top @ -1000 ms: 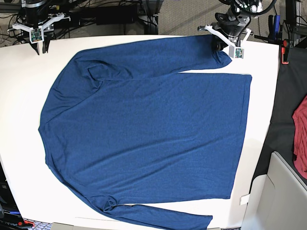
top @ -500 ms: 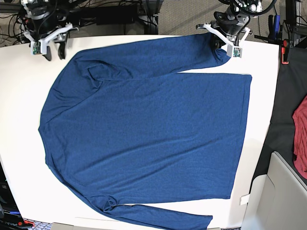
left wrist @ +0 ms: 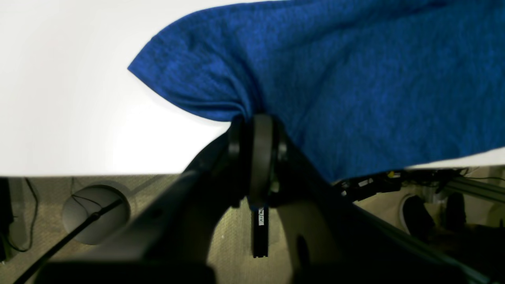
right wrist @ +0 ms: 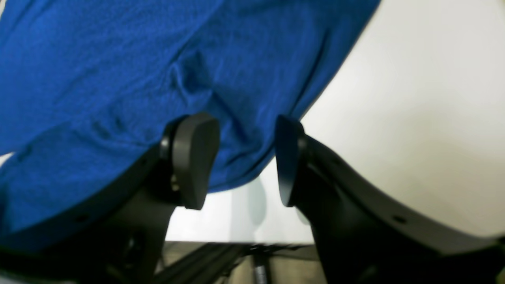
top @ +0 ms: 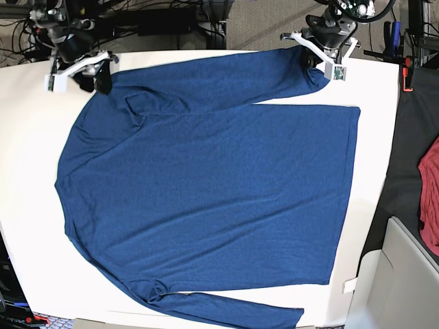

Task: Fold the T-shirt properly
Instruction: 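Lower the right gripper onto the opposite shoulder edge and grasp it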

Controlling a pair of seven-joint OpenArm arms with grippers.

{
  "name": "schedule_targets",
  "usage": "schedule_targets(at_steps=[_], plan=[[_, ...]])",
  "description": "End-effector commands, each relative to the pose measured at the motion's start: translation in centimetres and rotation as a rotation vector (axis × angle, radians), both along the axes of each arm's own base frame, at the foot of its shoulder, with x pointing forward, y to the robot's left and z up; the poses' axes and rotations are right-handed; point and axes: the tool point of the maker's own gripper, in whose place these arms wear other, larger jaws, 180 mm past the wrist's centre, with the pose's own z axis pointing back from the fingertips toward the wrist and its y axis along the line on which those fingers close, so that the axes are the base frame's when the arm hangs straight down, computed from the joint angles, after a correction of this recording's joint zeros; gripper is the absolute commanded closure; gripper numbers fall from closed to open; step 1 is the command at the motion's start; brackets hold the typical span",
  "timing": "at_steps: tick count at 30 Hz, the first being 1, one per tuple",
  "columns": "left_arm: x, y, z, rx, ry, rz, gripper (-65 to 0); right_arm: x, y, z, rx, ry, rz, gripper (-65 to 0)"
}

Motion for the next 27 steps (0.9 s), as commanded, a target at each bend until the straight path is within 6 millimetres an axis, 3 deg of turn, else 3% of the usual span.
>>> schedule_targets(at_steps=[1, 5, 11, 27], plan=[[-0.1, 0.1, 0.3, 0.003, -0.004, -0.004, 0.0, -0.1, -0.7, 0.6, 0.007, -0.026, -0.032, -27.4], [-0.1, 0.1, 0.3, 0.003, -0.004, -0.004, 0.0, -1.0, -2.5, -0.5, 0.020, -0.004, -0.126, -27.4], [-0.1, 0.1, 0.3, 0.003, -0.004, -0.004, 0.0, -0.9, -2.8, -2.5, 0.114, 0.022, -0.188, -27.4], [0.0, 0.5, 0.4, 0.019, -0.004, -0.018, 0.0, 2.1, -3.8, -5.5, 0.233, 0.021, -0.282, -27.2]])
